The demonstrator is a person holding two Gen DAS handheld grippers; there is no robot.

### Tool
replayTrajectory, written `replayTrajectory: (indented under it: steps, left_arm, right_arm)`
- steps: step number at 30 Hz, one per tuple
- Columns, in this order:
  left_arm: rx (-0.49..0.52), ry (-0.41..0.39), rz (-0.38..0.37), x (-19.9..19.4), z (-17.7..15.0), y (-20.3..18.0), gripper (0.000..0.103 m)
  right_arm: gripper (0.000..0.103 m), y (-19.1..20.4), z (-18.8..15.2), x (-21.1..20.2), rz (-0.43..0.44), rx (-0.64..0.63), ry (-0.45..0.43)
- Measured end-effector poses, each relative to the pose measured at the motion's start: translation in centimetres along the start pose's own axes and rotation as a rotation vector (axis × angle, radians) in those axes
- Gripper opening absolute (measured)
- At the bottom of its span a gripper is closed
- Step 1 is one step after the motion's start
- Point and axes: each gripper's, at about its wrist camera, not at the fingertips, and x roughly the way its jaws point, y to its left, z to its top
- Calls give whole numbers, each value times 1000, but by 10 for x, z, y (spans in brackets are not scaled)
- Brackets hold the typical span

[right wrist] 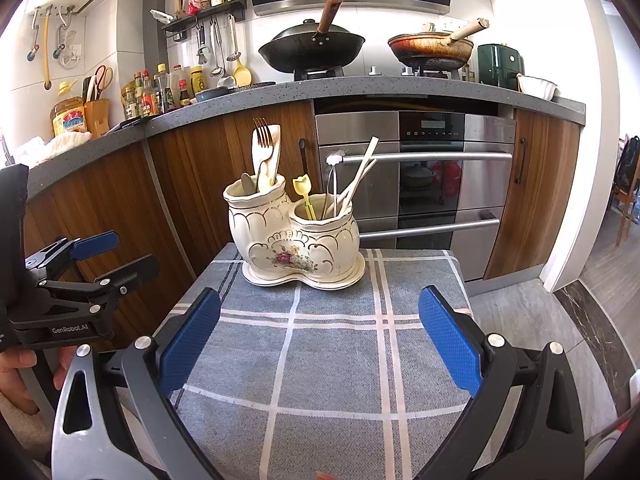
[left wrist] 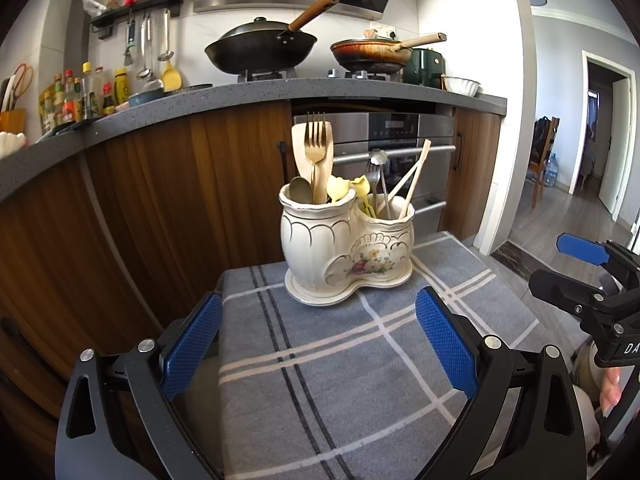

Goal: Organize utensils

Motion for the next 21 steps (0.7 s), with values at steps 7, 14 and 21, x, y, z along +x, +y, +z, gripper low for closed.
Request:
replayTrajectory:
  steps: [7, 14, 21]
  left_arm:
    - [35, 0, 24, 5, -3, -4, 96]
    - [33, -8, 34, 4, -2, -2, 96]
    - [45, -16, 45, 3, -1, -1, 96]
  right_arm:
    - [98, 1, 1, 1, 4, -2, 5]
    - [98, 1, 1, 2, 4, -1, 7]
    - [98, 1, 0, 4, 5, 2, 11]
